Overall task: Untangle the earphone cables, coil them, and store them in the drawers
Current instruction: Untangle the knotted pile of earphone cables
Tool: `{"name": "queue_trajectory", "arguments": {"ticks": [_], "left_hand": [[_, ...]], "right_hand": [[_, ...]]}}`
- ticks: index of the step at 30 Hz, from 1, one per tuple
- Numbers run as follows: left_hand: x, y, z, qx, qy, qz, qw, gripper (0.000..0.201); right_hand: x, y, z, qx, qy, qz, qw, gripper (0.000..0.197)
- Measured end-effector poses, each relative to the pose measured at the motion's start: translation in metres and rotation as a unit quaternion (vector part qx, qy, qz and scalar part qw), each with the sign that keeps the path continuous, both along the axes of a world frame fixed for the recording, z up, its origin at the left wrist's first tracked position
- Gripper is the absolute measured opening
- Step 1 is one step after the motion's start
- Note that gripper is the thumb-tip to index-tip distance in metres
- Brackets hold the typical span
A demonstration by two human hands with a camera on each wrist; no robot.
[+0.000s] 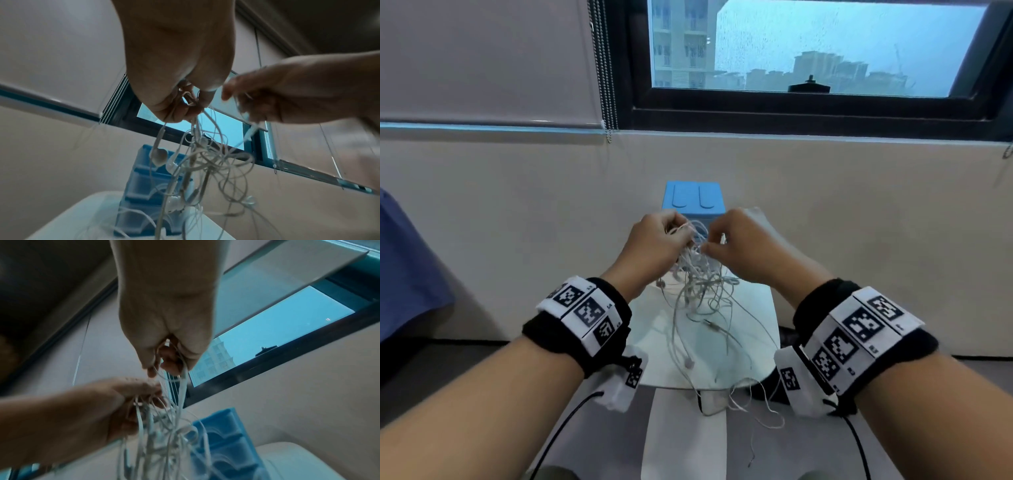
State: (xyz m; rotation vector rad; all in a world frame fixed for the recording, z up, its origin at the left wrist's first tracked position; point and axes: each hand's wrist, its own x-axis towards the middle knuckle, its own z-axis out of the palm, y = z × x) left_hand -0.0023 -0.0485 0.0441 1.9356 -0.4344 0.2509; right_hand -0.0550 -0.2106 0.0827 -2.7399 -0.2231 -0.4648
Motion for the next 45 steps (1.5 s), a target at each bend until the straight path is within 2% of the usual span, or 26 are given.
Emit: {"name": "queue_trajectory", "arguments": {"ticks": [1, 3, 6, 8, 10, 13, 14, 15, 16, 17, 19, 21, 22, 23, 25, 27, 29, 31, 35, 38, 39, 41, 42, 43, 44, 45], "left_hand": [[0.001, 0.0, 0.007, 0.018, -0.023, 0.007, 1.0, 0.015], [0.002, 0.002, 0.019, 0.058, -0.066, 0.02, 0.996, 0.02], [0.005, 0.004, 0.027, 0.135, -0.114, 0.02, 0.984, 0.02], [0.008, 0.006, 0.025, 0.182, -0.125, 0.006, 0.975, 0.022], [0.008, 0.008, 0.02, 0.214, -0.112, -0.008, 0.97, 0.024], [0.01, 0.011, 0.013, 0.248, -0.081, -0.013, 0.965, 0.021], [0.01, 0.012, 0.011, 0.249, -0.071, -0.011, 0.966, 0.022], [0.01, 0.013, 0.011, 0.241, -0.06, -0.01, 0.969, 0.023], [0.009, 0.014, 0.011, 0.228, -0.05, -0.008, 0.972, 0.026], [0.009, 0.014, 0.012, 0.217, -0.046, -0.006, 0.975, 0.028], [0.006, 0.011, 0.017, 0.214, -0.049, -0.003, 0.976, 0.032], [0.002, 0.005, 0.024, 0.236, -0.063, -0.006, 0.97, 0.034], [0.0, 0.002, 0.027, 0.253, -0.073, -0.006, 0.965, 0.035], [-0.002, 0.0, 0.031, 0.268, -0.085, -0.003, 0.96, 0.036], [-0.004, -0.004, 0.037, 0.286, -0.105, 0.009, 0.952, 0.037], [-0.005, -0.004, 0.043, 0.296, -0.123, 0.016, 0.947, 0.038], [-0.005, -0.002, 0.046, 0.293, -0.13, 0.018, 0.947, 0.039], [-0.003, 0.003, 0.046, 0.28, -0.13, 0.016, 0.951, 0.038], [0.005, 0.011, 0.035, 0.28, -0.107, -0.011, 0.954, 0.029], [0.012, 0.013, 0.024, 0.288, -0.085, -0.016, 0.954, 0.026], [0.014, 0.013, 0.021, 0.287, -0.077, -0.015, 0.955, 0.026], [0.017, 0.013, 0.016, 0.287, -0.068, -0.016, 0.955, 0.025], [0.017, 0.012, 0.016, 0.289, -0.067, -0.017, 0.955, 0.023], [0.017, 0.011, 0.015, 0.289, -0.065, -0.018, 0.955, 0.022], [0.017, 0.011, 0.016, 0.286, -0.061, -0.019, 0.956, 0.022], [0.017, 0.011, 0.017, 0.28, -0.056, -0.021, 0.958, 0.021]], "right_hand": [[0.002, 0.001, 0.002, 0.026, -0.01, 0.012, 1.0, 0.027], [0.002, 0.004, 0.011, 0.162, -0.056, 0.055, 0.984, 0.028], [-0.005, 0.005, 0.041, 0.338, -0.211, 0.072, 0.914, 0.016], [-0.013, 0.002, 0.065, 0.453, -0.296, 0.082, 0.837, 0.016], [-0.025, -0.005, 0.086, 0.559, -0.347, 0.106, 0.746, 0.019], [-0.048, -0.02, 0.1, 0.708, -0.375, 0.159, 0.578, 0.03], [-0.054, -0.025, 0.101, 0.731, -0.378, 0.157, 0.546, 0.034], [-0.055, -0.03, 0.099, 0.736, -0.376, 0.141, 0.544, 0.036], [-0.056, -0.032, 0.096, 0.727, -0.365, 0.116, 0.57, 0.036], [-0.051, -0.033, 0.089, 0.705, -0.345, 0.082, 0.615, 0.033], [-0.041, -0.029, 0.073, 0.614, -0.268, 0.018, 0.742, 0.021], [-0.031, -0.024, 0.056, 0.449, -0.141, -0.027, 0.882, 0.031], [-0.028, -0.018, 0.046, 0.344, -0.064, -0.03, 0.936, 0.034], [-0.025, -0.013, 0.036, 0.234, 0.001, -0.026, 0.972, 0.034], [-0.02, -0.005, 0.021, 0.063, 0.051, -0.023, 0.996, 0.03], [-0.018, -0.001, 0.016, 0.03, 0.031, -0.013, 0.999, 0.028], [-0.017, -0.002, 0.02, 0.162, 0.006, 0.016, 0.987, 0.031], [-0.018, -0.007, 0.032, 0.319, -0.066, 0.03, 0.945, 0.033], [-0.032, -0.021, 0.066, 0.542, -0.218, 0.066, 0.809, 0.029], [-0.056, -0.034, 0.09, 0.677, -0.287, 0.138, 0.664, 0.025], [-0.064, -0.038, 0.094, 0.702, -0.302, 0.16, 0.625, 0.028], [-0.073, -0.044, 0.099, 0.726, -0.325, 0.179, 0.579, 0.031], [-0.075, -0.047, 0.1, 0.729, -0.332, 0.171, 0.573, 0.031], [-0.076, -0.05, 0.1, 0.728, -0.331, 0.153, 0.58, 0.032], [-0.075, -0.052, 0.098, 0.719, -0.322, 0.127, 0.603, 0.032], [-0.073, -0.053, 0.093, 0.699, -0.308, 0.092, 0.639, 0.032]]}}
